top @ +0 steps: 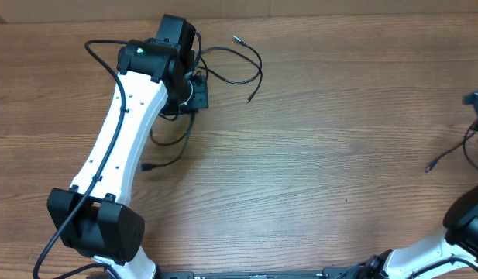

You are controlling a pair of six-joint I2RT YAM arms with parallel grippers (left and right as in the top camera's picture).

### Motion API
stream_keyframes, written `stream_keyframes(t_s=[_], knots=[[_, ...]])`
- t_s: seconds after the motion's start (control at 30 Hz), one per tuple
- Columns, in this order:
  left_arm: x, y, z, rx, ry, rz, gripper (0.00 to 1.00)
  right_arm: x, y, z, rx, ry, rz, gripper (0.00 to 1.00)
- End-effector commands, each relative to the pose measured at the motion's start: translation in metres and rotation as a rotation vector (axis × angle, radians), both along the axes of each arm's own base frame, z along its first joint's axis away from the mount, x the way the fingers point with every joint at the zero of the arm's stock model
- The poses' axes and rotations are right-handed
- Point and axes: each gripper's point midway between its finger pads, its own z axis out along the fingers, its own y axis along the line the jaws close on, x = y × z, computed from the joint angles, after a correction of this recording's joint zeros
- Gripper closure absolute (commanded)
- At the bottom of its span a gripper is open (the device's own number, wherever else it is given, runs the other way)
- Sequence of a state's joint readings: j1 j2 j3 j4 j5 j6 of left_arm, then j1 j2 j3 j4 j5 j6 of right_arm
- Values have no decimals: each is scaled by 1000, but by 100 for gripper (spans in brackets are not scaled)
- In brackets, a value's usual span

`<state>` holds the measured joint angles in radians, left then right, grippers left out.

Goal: Untangle cables

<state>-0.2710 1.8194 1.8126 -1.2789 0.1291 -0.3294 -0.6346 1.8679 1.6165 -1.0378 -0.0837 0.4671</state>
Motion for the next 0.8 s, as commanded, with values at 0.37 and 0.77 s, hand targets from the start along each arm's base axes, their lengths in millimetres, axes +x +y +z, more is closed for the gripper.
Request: stream_keyframes(t_s=[0.37,0.77], knots=[[-17,-81,13,68,-173,-488,10,60,164,8,33,-52,662,3],[6,5,7,45,-56,-33,0,27,268,-2,81,97,1006,0]])
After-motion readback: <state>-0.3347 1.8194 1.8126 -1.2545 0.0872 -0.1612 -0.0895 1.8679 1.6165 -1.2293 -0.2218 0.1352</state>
